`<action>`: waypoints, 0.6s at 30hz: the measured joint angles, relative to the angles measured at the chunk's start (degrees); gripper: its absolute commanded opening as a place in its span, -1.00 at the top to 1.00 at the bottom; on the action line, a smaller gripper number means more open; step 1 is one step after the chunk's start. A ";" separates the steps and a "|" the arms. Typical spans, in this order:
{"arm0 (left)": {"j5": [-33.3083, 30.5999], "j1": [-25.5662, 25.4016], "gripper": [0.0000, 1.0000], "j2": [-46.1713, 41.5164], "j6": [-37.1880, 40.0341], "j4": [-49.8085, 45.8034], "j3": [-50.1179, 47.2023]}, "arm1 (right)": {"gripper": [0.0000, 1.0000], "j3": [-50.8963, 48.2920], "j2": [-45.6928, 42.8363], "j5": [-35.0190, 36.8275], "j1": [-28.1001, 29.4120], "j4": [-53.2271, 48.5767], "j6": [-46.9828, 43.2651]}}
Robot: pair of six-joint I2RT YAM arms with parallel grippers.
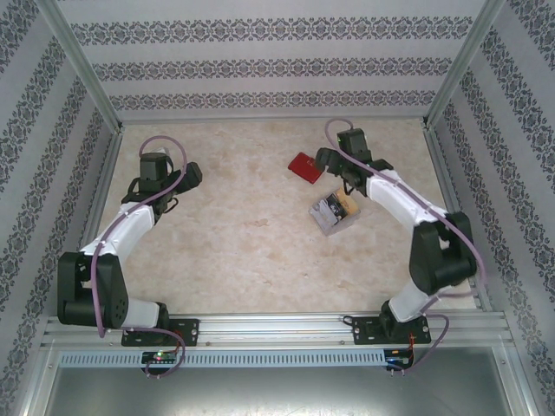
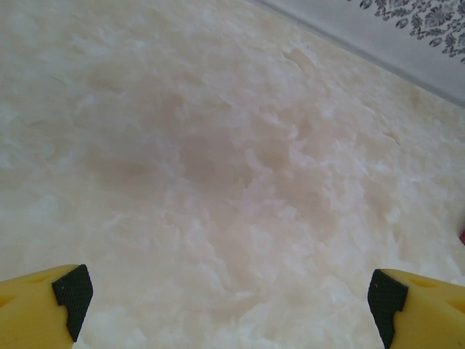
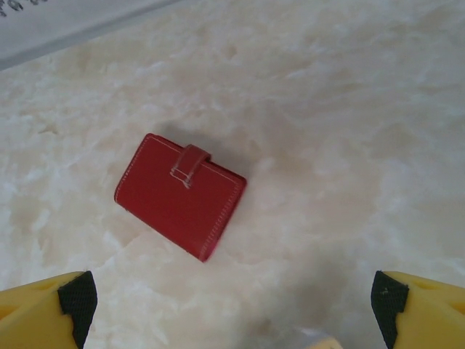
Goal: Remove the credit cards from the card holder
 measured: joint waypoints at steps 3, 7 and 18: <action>1.68 0.00 -0.99 0.68 -0.44 -0.72 0.39 | -0.91 7.37 8.57 -3.91 0.00 0.04 -0.42; 3.41 -0.04 -0.99 1.07 -1.29 -1.64 0.39 | -0.85 15.37 18.01 -8.00 0.00 0.00 -0.46; 6.78 -0.72 -0.99 3.72 -3.39 -2.01 0.42 | -0.75 31.32 33.90 -12.46 0.76 -3.10 -0.59</action>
